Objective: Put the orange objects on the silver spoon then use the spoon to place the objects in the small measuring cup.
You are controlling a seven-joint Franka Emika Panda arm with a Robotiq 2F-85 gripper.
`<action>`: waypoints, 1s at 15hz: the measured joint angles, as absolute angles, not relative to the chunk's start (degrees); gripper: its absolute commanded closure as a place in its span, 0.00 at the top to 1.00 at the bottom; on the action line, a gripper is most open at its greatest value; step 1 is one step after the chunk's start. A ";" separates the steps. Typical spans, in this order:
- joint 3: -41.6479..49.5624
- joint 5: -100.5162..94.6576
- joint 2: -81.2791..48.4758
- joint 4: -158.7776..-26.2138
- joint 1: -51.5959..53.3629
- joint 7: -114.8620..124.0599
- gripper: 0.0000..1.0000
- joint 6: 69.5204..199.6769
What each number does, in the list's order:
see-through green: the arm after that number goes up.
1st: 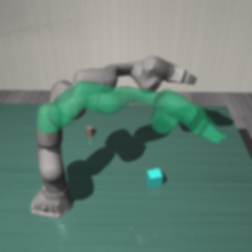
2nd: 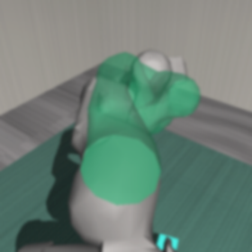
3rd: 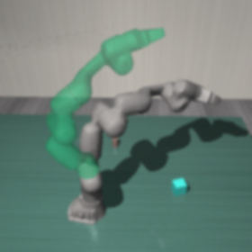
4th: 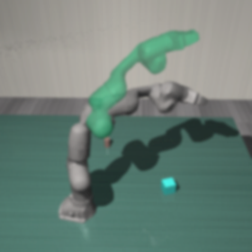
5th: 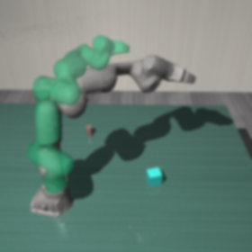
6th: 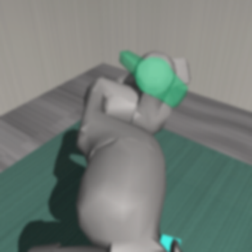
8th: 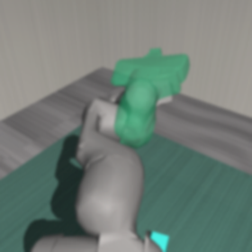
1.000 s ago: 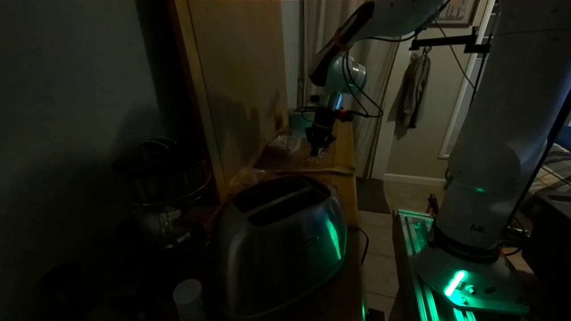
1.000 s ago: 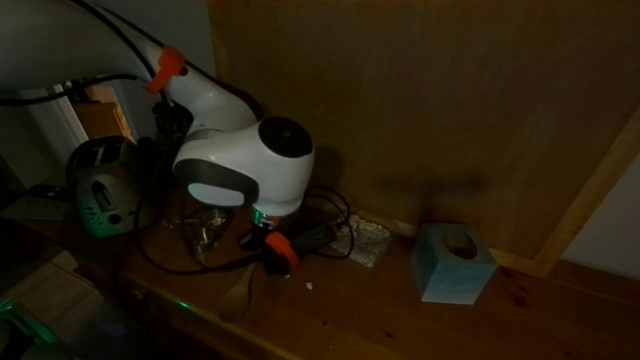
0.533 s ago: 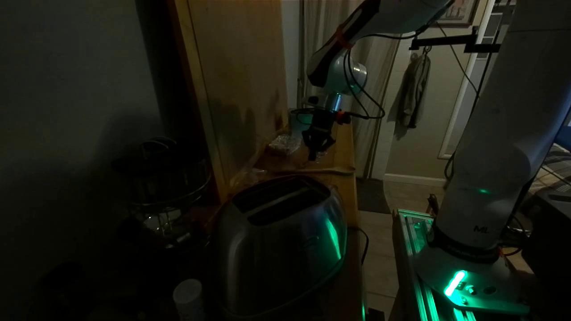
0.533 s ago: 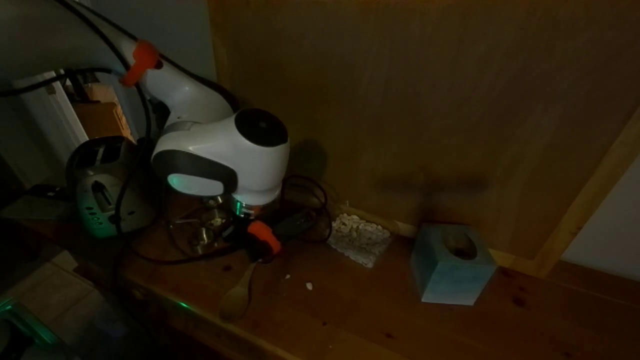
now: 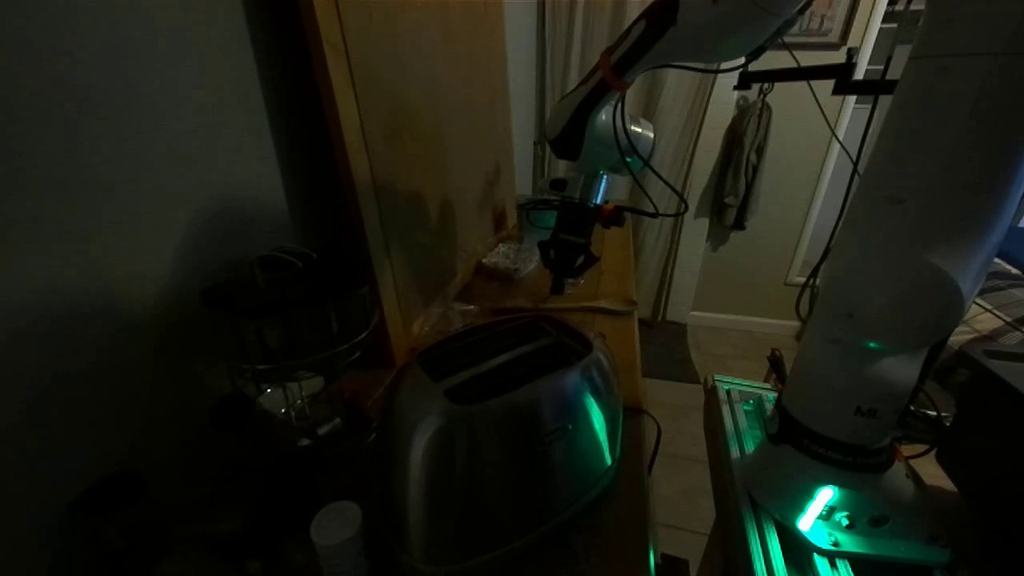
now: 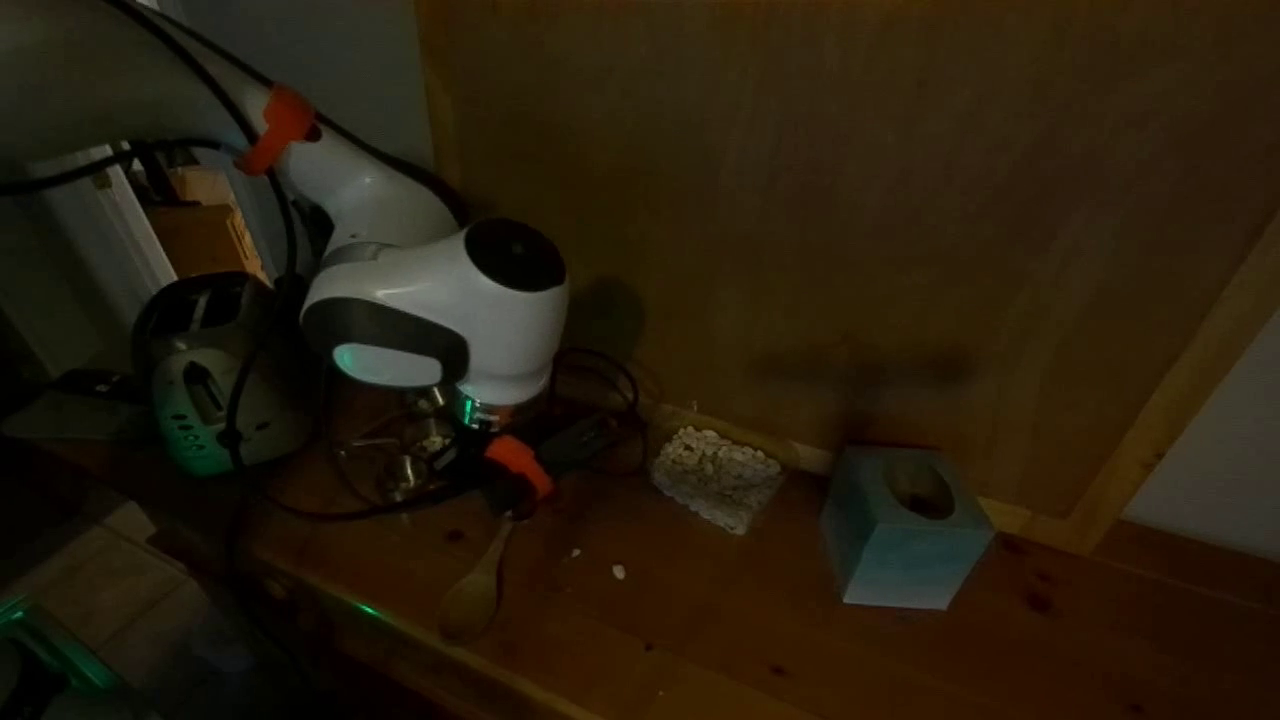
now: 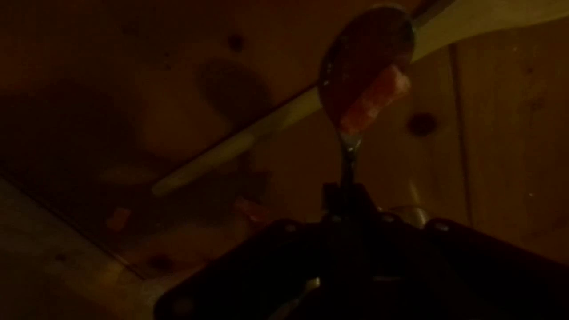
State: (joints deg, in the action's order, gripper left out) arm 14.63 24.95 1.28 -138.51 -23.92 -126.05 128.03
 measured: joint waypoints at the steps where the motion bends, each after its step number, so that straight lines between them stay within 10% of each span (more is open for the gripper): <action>1: 14.63 24.95 1.45 -138.99 -22.87 -126.04 0.05 128.03; 15: 15.49 30.05 6.43 -141.50 -16.34 -126.09 0.04 115.38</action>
